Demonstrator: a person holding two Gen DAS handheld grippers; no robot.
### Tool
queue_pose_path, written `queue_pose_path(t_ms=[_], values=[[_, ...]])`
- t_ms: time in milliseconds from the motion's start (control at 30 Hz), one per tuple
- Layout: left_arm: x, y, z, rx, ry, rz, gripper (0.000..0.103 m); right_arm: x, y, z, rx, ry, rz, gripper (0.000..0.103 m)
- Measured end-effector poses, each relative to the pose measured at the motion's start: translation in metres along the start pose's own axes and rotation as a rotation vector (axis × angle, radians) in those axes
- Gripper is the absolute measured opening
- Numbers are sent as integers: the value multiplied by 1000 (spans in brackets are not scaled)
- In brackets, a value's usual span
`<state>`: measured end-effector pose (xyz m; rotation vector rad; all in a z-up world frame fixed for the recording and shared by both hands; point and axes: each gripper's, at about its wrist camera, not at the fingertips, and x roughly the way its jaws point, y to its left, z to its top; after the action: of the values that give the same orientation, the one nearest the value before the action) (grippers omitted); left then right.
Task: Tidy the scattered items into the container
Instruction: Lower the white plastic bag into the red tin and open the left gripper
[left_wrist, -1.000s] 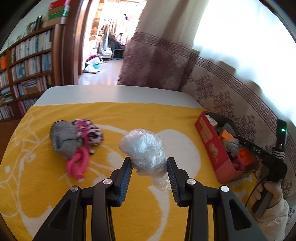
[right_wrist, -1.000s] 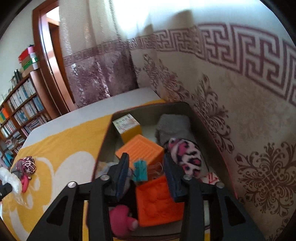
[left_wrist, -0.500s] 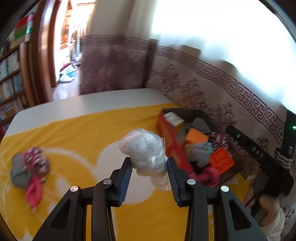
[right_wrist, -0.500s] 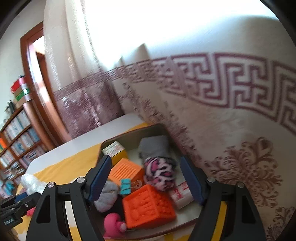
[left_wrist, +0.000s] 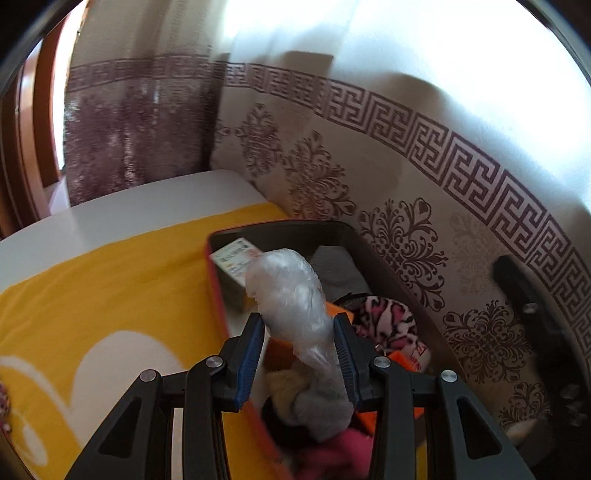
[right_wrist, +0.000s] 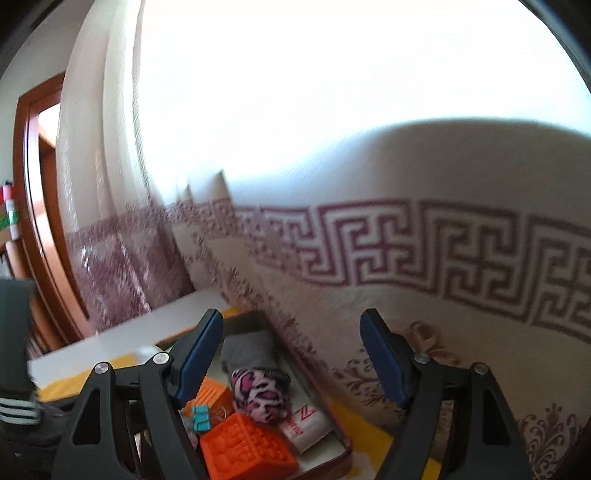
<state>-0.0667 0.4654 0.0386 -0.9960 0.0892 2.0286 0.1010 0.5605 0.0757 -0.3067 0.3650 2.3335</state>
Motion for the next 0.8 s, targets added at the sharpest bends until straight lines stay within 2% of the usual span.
queue_pose_path(t_ms=[167, 267, 367, 600, 800], values=[[16, 0, -1, -7, 37, -53, 41, -4, -6, 3, 35, -22, -3, 81], [20, -3, -1, -2, 50, -63, 51, -3, -5, 3, 29, -14, -4, 81], [18, -5, -2, -1, 47, -53, 69, -3, -2, 2, 24, -9, -6, 81], [1, 10, -4, -74, 40, -43, 70, 3, -7, -1, 49, 11, 10, 81], [-28, 26, -11, -113, 14, 2, 70, 8, 0, -5, 12, 18, 21, 81]])
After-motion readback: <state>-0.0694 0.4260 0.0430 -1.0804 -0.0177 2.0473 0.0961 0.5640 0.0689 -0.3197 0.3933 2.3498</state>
